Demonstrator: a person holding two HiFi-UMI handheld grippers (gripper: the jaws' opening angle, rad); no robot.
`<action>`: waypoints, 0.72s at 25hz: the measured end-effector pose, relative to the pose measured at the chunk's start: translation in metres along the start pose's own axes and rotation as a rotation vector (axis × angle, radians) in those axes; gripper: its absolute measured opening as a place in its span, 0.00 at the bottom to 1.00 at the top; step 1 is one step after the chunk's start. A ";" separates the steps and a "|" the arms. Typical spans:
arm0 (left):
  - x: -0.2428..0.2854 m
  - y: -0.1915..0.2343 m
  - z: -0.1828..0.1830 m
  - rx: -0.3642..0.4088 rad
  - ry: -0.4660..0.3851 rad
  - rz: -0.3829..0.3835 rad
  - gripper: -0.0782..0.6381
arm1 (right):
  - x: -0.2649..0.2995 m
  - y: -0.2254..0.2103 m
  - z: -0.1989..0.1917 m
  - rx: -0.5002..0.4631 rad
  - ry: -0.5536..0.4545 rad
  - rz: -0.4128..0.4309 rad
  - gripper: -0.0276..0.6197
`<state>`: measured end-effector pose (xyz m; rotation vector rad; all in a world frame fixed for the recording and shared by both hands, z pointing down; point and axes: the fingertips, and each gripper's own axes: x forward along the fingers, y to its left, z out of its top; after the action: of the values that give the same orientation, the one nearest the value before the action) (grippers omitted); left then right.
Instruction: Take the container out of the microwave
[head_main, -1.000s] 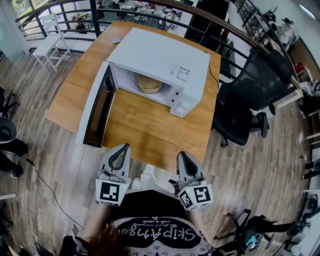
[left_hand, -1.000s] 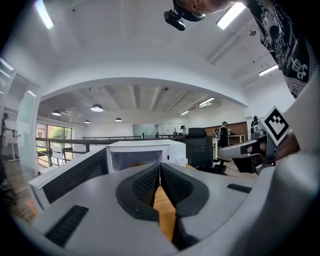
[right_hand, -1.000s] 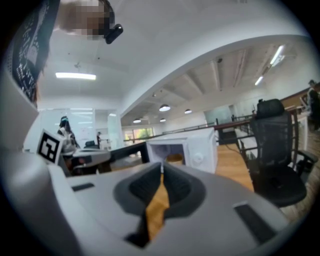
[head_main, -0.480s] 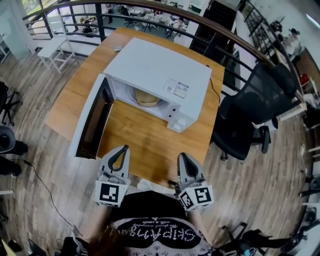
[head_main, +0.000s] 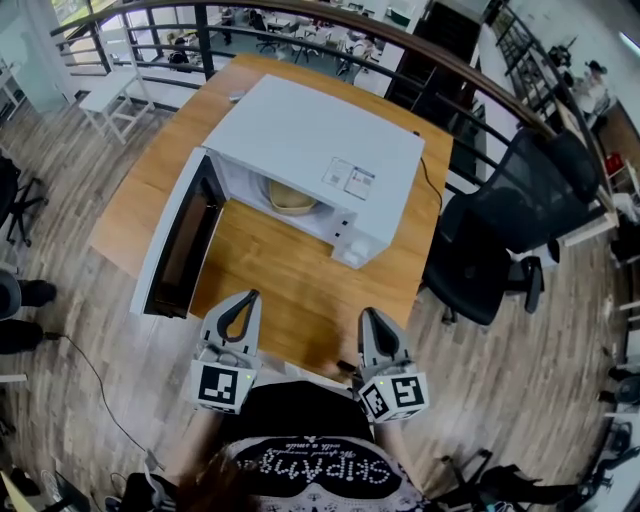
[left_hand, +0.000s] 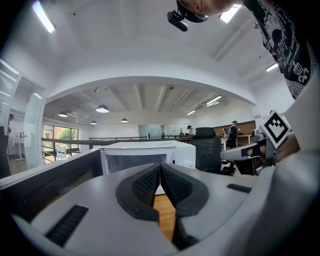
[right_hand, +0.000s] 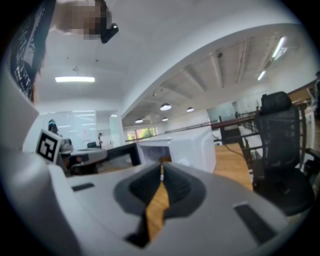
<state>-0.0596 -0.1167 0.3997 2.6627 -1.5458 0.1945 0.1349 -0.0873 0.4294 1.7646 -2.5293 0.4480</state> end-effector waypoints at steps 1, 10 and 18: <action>0.001 -0.001 0.002 0.002 -0.005 -0.002 0.16 | -0.001 -0.001 0.000 0.002 0.001 -0.002 0.10; 0.005 -0.004 0.006 0.012 -0.022 -0.021 0.16 | 0.002 -0.003 0.001 0.003 -0.001 -0.010 0.10; 0.011 0.013 0.010 0.010 -0.025 -0.028 0.16 | 0.018 0.001 0.011 -0.003 -0.015 -0.022 0.10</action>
<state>-0.0645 -0.1337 0.3907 2.7027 -1.5176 0.1686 0.1294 -0.1063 0.4220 1.7991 -2.5165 0.4312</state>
